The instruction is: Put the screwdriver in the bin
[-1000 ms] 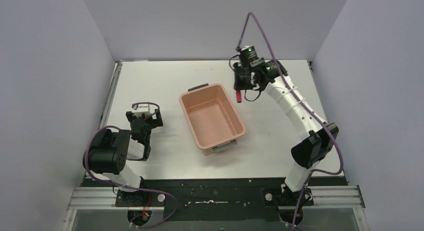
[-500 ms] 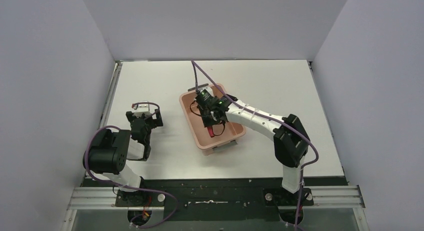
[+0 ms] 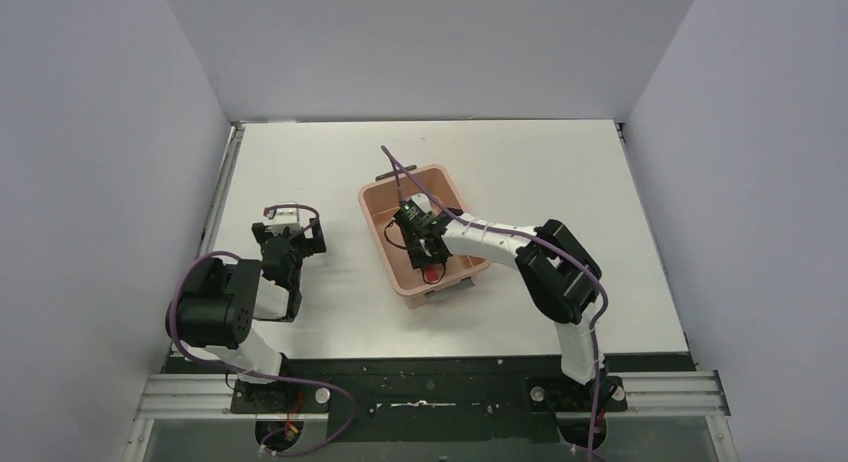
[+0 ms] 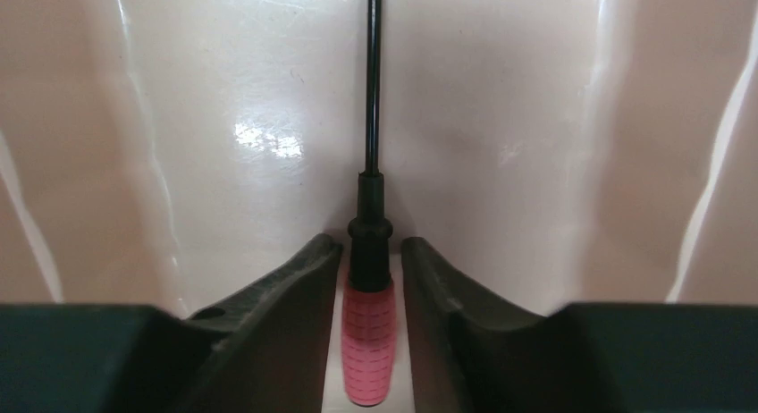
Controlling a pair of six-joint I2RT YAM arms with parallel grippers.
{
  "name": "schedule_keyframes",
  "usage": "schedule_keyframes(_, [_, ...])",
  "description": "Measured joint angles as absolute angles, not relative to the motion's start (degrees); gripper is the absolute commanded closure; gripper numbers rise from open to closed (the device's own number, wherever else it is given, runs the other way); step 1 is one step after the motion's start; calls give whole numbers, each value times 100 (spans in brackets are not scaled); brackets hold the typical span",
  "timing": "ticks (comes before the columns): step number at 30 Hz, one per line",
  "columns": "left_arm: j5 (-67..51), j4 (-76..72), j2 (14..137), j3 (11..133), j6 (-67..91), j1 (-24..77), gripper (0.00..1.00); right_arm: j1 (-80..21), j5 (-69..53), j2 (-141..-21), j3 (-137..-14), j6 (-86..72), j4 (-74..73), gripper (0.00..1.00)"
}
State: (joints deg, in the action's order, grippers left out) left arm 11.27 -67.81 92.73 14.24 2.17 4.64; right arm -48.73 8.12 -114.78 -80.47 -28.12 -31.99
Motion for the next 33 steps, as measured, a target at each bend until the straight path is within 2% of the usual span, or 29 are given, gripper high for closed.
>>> schedule_keyframes(12, [1127, -6781, 9273, 1424, 217, 464, 3, -4880, 1138, -11321, -8276, -2764, -3363, 43])
schedule_keyframes(14, [1127, -6781, 9273, 1424, 217, 464, 3, -4884, 1227, -11074, -8403, -2707, -3452, 26])
schedule_keyframes(16, [1127, -6781, 9273, 1424, 217, 464, 3, -4884, 1315, -10689, -8534, -2613, -3472, 3])
schedule_keyframes(17, [1125, -6781, 9273, 1424, 217, 464, 3, -4884, 1347, -10514, -8584, -2587, -3468, 0])
schedule_keyframes(23, [1125, -6781, 9273, 1424, 217, 464, 3, -4777, 1500, -9179, -8715, -2056, -3227, 0])
schedule_keyframes(26, [1127, -6781, 9273, 1424, 217, 464, 3, -4342, 1520, -8381, -8289, -1721, -2714, 0])
schedule_keyframes(33, [1127, -6781, 9273, 1424, 217, 464, 3, -2904, 1997, -6123, -4963, -526, -373, 0])
